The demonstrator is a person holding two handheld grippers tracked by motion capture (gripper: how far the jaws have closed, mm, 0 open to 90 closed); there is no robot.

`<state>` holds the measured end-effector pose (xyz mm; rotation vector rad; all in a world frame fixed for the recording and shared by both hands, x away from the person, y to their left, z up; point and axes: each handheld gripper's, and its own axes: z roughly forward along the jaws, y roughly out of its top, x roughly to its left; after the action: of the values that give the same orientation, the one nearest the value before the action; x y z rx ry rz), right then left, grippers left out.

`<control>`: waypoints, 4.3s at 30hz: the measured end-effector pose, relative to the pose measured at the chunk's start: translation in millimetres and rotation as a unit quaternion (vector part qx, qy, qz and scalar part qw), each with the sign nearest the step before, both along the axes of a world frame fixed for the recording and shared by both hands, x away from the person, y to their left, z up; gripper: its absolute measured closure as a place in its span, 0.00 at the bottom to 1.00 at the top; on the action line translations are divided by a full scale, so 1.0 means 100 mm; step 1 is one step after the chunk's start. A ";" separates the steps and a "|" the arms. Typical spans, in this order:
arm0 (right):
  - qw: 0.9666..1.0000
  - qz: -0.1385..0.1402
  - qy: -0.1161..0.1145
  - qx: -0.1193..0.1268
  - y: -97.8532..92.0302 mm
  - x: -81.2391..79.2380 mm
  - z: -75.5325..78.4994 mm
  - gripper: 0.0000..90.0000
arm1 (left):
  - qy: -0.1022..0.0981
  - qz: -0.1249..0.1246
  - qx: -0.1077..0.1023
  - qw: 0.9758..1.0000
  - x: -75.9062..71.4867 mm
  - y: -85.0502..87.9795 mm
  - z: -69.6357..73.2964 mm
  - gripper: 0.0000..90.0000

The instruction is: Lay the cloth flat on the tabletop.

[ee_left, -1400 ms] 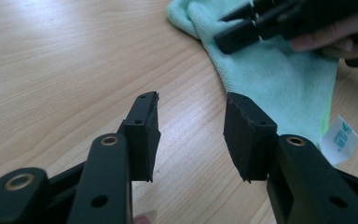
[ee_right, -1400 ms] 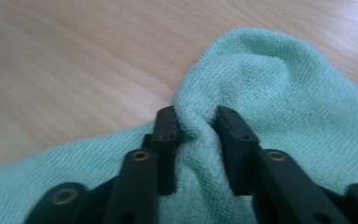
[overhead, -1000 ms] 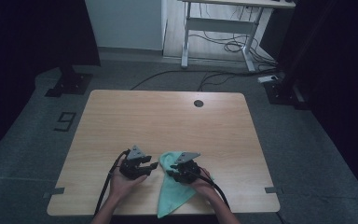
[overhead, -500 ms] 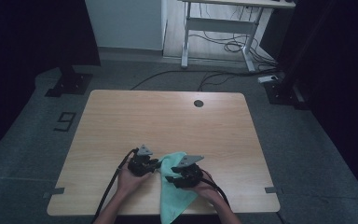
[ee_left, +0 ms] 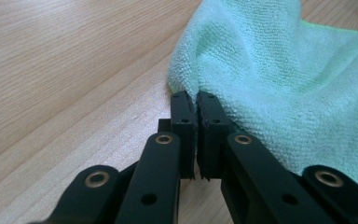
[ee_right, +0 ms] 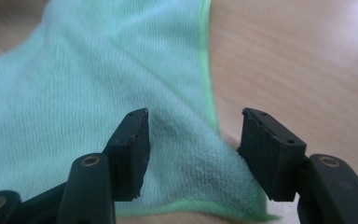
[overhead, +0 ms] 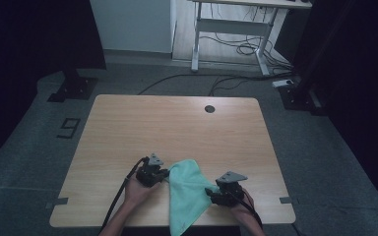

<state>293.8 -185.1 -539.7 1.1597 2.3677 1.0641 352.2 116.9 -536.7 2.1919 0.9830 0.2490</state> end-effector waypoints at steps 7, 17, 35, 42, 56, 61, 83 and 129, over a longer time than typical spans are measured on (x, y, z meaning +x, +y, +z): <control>1.000 -0.009 0.006 -0.014 0.00 -0.06 -0.04 0.72 | -0.008 -0.001 -0.010 1.000 -0.04 0.05 0.09 0.96; 0.999 0.015 -0.037 0.026 -0.11 -0.23 0.31 0.95 | -0.036 -0.019 -0.063 0.997 -0.44 0.42 0.48 0.97; 0.998 -0.037 -0.050 0.018 0.02 1.18 0.67 0.61 | 0.009 0.014 -0.071 0.997 0.05 0.43 0.35 0.89; 0.995 -0.060 -0.058 0.058 -0.05 0.92 0.41 0.53 | -0.010 0.046 -0.062 0.997 0.02 0.49 0.27 0.68; 0.999 0.017 -0.024 0.022 0.25 0.43 -0.01 0.55 | -0.008 0.065 -0.047 0.997 0.51 0.25 0.21 0.65; 0.999 0.024 -0.028 0.014 0.30 0.40 -0.02 0.55 | 0.003 0.065 -0.026 0.998 0.71 0.13 0.15 0.63; 0.999 0.016 -0.028 0.010 0.25 0.26 -0.11 0.55 | -0.054 0.090 -0.008 0.994 0.69 0.13 0.31 0.97; 1.000 0.022 -0.011 0.017 0.05 0.08 -0.10 0.59 | -0.013 0.069 0.024 0.997 0.95 -0.13 0.01 0.80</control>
<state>301.5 -180.5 -549.3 1.1077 2.3771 1.1296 446.9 104.3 -535.9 2.1608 1.1261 0.3685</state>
